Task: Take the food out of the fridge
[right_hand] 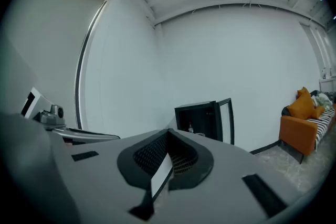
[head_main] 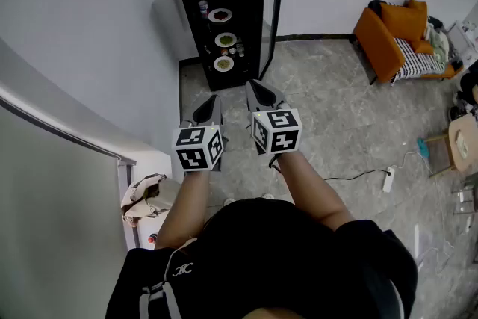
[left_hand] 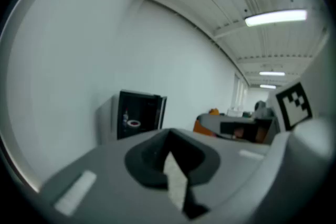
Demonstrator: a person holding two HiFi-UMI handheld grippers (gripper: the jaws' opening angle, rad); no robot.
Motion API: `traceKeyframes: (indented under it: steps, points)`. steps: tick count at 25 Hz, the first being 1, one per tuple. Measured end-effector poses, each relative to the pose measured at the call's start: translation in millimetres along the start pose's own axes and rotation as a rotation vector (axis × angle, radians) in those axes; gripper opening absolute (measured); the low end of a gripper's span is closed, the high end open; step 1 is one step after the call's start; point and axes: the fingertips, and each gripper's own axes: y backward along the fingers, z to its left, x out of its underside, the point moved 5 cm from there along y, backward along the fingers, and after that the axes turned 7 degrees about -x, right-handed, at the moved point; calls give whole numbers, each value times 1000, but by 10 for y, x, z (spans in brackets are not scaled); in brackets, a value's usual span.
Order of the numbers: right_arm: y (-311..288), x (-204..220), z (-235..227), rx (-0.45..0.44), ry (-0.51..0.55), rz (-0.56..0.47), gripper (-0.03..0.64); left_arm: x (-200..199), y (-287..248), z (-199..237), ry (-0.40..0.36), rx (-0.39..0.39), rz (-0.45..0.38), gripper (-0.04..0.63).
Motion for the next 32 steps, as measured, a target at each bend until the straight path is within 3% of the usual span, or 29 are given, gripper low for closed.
traceKeyframes:
  steps: [21, 32]
  points:
    - [450, 285, -858, -1, -39, 28, -2, 263, -520, -786, 4, -8, 49, -2]
    - [93, 408, -1150, -26, -73, 44, -2, 255, -1022, -667, 20, -5, 62, -2]
